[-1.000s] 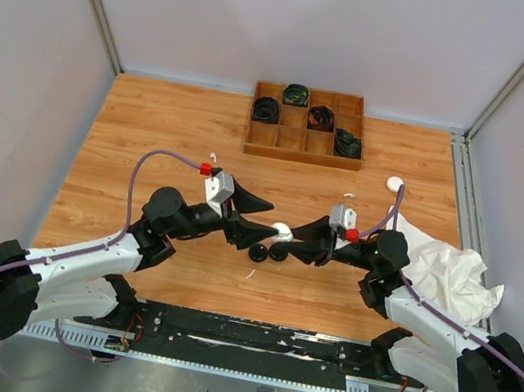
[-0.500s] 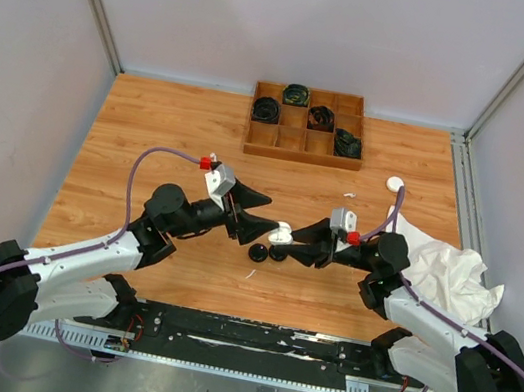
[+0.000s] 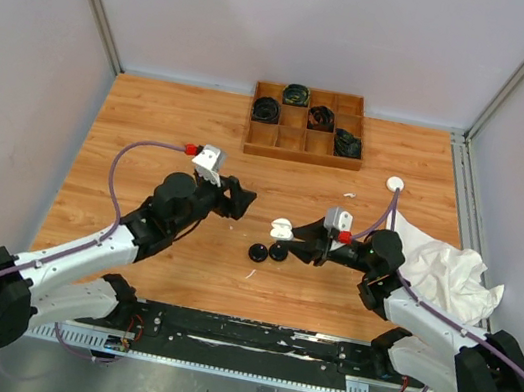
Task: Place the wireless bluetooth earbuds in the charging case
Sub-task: Open the charging case, then pick up the earbud from the center of the board.
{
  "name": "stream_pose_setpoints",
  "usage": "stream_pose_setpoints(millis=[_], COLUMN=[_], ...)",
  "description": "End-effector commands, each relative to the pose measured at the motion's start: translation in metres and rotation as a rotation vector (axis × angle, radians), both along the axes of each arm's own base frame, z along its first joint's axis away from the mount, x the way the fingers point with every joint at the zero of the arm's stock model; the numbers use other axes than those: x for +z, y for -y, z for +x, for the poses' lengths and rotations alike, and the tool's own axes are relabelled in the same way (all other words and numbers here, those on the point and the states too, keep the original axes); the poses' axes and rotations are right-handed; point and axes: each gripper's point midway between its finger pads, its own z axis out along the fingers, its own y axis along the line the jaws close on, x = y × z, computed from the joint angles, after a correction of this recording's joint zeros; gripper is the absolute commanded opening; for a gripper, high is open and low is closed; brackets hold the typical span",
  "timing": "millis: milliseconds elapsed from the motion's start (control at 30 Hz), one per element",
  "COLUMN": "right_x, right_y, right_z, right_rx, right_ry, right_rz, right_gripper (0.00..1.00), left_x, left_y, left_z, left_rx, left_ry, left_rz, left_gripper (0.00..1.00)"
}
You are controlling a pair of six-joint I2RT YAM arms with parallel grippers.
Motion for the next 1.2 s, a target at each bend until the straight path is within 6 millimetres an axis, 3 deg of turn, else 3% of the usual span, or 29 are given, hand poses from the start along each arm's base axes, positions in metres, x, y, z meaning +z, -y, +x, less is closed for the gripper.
stream_pose_setpoints(millis=[0,367,767,967,1167], right_x=[-0.004,-0.011,-0.013,-0.012,-0.013], right_y=[0.003,0.004,0.002,0.001,0.001], right_z=[0.01,0.015,0.014,0.013,0.012], right_rx=[-0.056,-0.078,-0.057,-0.049,-0.048], right_ry=[0.035,0.023,0.007,0.003,-0.003], right_rz=[-0.017,-0.041,-0.052,-0.053,-0.055], right_gripper=[0.17,0.17,0.17,0.17,0.17], left_x=[-0.03,-0.106,-0.153,-0.172,-0.188], left_y=[-0.054,-0.117,-0.157,-0.161,-0.161], left_z=[0.025,0.037,0.057,0.057,0.044], left_rx=[0.282,0.48,0.571,0.576,0.568], left_ry=[-0.143,-0.48,-0.58,-0.627,-0.702], left_rz=[0.085,0.2,0.19,0.197,0.215], left_gripper=[0.72,0.69,0.72,0.73,0.73])
